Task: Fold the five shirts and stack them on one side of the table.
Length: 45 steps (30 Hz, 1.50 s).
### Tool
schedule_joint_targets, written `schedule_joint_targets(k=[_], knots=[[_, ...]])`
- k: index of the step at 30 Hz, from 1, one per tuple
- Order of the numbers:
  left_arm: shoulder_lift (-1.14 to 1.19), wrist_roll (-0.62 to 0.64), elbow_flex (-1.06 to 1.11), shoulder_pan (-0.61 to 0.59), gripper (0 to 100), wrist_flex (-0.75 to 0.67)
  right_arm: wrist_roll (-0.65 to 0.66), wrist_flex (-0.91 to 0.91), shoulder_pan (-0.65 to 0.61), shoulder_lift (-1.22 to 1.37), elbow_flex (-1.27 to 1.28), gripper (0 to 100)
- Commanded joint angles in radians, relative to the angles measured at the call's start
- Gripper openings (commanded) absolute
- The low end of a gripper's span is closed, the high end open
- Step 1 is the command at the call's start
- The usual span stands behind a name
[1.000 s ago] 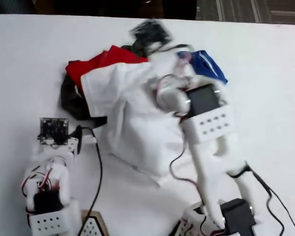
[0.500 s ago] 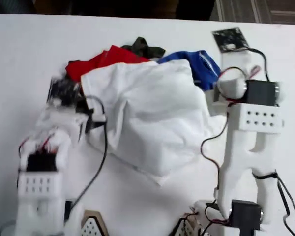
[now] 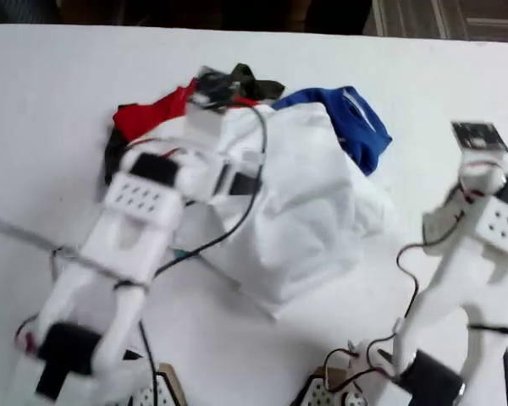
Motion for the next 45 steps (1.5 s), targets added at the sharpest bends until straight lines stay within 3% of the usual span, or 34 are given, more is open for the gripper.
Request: schedule_joint_targets(k=[1,9,16,19,22,23,25,28,38,45], knots=[[0.166,-0.002,-0.163,0.034,37,0.003,0.058,-0.133,0.059,-0.139,0.209,30.1],[0.609,-0.049,-0.377,0.026,37,0.023,0.144,-0.490,0.099,-0.426,0.790,30.1],[0.824,-0.054,-0.613,0.009,37,0.218,0.137,-0.766,0.097,-0.555,1.076,30.1],[0.895,-0.135,-0.716,-0.021,26,0.319,0.137,-0.871,0.097,-0.581,1.158,30.1],[0.959,-0.216,-0.816,-0.072,5,0.417,0.135,-0.865,0.097,-0.608,1.169,30.1],[0.979,-0.230,-0.843,-0.097,1,0.443,0.135,-0.863,0.097,-0.615,1.174,30.1],[1.013,-0.233,-0.895,-0.157,5,0.499,0.135,-0.863,0.097,-0.630,1.189,30.1],[1.046,-0.233,-0.970,-0.275,2,0.554,0.135,-0.863,0.096,-0.657,1.197,30.1],[1.056,-0.242,-1.251,-0.792,2,0.692,0.135,-0.862,0.068,-0.711,1.227,30.1],[1.056,-0.321,-1.517,-1.028,2,0.792,0.135,-0.862,0.068,-0.716,1.227,30.1]])
